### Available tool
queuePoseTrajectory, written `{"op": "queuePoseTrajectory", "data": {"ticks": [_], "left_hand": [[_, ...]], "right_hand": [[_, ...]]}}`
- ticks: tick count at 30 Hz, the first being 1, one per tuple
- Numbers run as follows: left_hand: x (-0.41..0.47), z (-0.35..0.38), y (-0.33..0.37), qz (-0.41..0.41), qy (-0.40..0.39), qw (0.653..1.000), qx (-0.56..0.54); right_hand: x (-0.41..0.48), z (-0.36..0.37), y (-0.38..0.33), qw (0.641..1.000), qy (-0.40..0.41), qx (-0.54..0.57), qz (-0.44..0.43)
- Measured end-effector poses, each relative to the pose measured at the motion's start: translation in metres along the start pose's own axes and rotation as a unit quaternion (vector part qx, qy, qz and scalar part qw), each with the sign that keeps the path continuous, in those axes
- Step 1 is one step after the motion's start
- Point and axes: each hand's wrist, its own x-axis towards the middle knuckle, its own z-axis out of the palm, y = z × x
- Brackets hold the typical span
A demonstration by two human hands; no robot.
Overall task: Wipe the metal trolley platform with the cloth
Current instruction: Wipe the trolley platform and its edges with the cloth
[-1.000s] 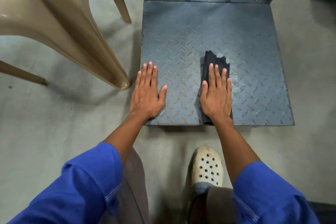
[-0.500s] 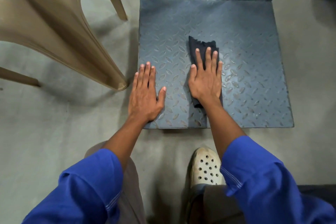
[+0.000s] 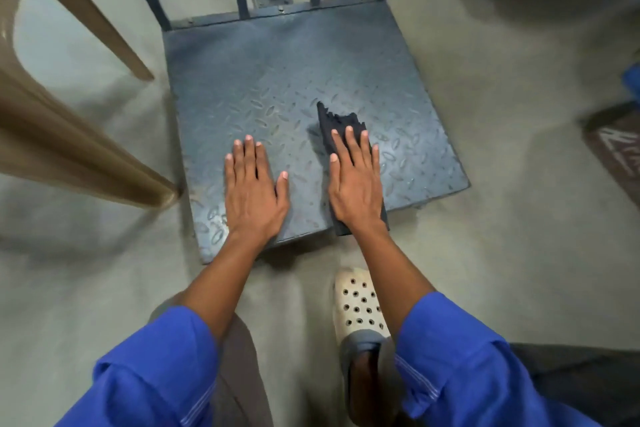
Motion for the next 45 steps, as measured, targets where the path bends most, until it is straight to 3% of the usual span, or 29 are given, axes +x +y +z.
{"op": "queuePoseTrajectory", "data": {"ticks": [5, 10, 16, 22, 29, 34, 40, 45], "left_hand": [[0.015, 0.024, 0.091, 0.089, -0.018, 0.995, -0.027], [0.025, 0.036, 0.133, 0.105, -0.033, 0.994, -0.002], [0.027, 0.037, 0.136, 0.098, -0.024, 0.995, 0.014], [0.027, 0.039, 0.138, 0.095, -0.013, 0.995, 0.014], [0.026, 0.034, 0.137, 0.095, -0.015, 0.995, 0.006], [0.025, 0.033, 0.136, 0.094, -0.012, 0.995, 0.000], [0.024, 0.032, 0.138, 0.090, -0.008, 0.996, -0.007], [0.026, 0.032, 0.139, 0.085, -0.005, 0.996, -0.009]], "right_hand": [[-0.003, -0.041, 0.087, 0.986, 0.100, -0.010, 0.130], [-0.009, -0.052, 0.137, 0.980, 0.048, -0.026, 0.193], [-0.005, -0.034, 0.132, 0.969, 0.056, -0.076, 0.228], [0.020, -0.027, 0.120, 0.976, 0.034, -0.089, 0.197], [0.018, -0.018, 0.075, 0.993, -0.007, -0.073, 0.097], [-0.019, -0.025, 0.098, 0.979, 0.038, -0.057, 0.192], [0.035, -0.035, 0.135, 0.967, 0.033, -0.055, 0.246], [0.066, -0.029, 0.117, 0.980, 0.022, -0.067, 0.186]]}}
